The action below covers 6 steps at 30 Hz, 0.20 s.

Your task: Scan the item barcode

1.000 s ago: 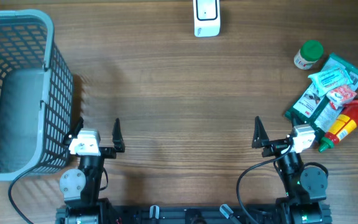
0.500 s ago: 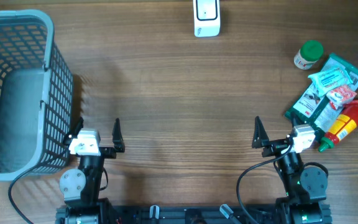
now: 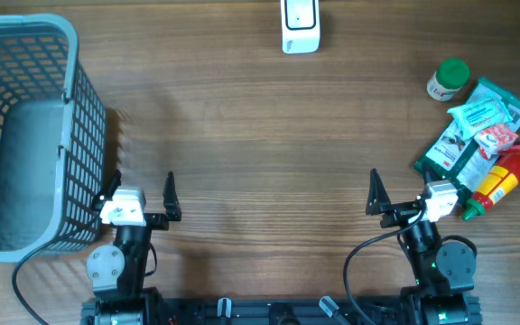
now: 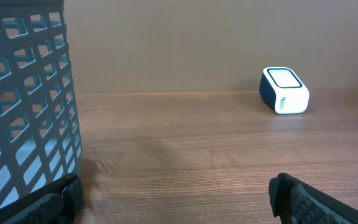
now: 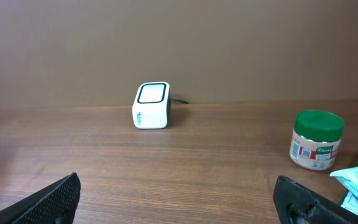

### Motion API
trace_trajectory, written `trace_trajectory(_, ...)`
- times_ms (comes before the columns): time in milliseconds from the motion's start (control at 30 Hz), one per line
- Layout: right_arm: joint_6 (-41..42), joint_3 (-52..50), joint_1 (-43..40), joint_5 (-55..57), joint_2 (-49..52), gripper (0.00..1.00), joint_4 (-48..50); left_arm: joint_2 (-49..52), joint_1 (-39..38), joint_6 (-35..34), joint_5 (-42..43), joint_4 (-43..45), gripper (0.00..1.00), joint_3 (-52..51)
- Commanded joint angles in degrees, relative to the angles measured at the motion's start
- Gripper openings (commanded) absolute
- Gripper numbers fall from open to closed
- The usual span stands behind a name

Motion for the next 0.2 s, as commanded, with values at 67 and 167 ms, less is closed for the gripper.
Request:
trace_trajectory(67,-0.8,-0.1,0.1,-0.9,-0.8,1.0,0.2,-0.5,0.3,-0.8,-0.5,0.0,1.0,-0.5)
trace_trajectory(167,-0.8,-0.1,0.1,-0.9,-0.8,1.0,0.2,-0.5,0.3,-0.8,-0.5,0.0,1.0,-0.5)
